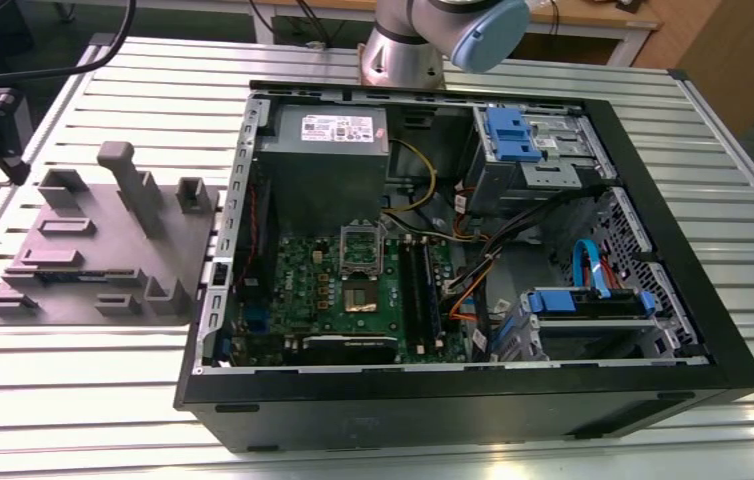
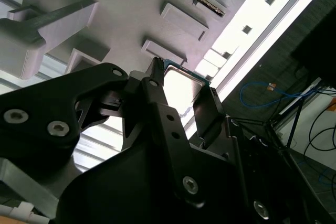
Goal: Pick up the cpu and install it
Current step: 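Pick up the cpu and move it towards the insertion slot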
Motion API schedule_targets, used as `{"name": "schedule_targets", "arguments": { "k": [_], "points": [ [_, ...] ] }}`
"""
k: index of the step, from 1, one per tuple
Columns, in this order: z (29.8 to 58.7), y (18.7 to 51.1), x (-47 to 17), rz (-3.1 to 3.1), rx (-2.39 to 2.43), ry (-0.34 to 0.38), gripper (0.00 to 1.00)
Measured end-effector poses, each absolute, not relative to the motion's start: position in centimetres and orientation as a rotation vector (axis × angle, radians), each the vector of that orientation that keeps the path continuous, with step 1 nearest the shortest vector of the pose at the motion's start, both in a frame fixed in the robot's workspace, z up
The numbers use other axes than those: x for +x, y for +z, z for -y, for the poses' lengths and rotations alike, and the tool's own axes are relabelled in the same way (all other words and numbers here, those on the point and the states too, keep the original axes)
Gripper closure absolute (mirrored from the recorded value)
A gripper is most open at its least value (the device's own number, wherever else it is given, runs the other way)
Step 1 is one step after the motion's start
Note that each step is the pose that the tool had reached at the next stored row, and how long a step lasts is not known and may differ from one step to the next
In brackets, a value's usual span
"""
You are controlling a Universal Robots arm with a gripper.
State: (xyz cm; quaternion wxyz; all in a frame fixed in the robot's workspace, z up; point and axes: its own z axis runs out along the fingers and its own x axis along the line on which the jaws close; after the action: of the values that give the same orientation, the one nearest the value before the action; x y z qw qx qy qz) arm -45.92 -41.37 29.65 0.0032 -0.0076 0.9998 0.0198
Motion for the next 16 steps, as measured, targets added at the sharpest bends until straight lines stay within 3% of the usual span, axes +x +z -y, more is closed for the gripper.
{"name": "schedule_targets", "arguments": {
  "k": [16],
  "points": [
    [41.37, 29.98, -45.91, -3.134, -0.024, 0.062, 0.53]
  ]
}}
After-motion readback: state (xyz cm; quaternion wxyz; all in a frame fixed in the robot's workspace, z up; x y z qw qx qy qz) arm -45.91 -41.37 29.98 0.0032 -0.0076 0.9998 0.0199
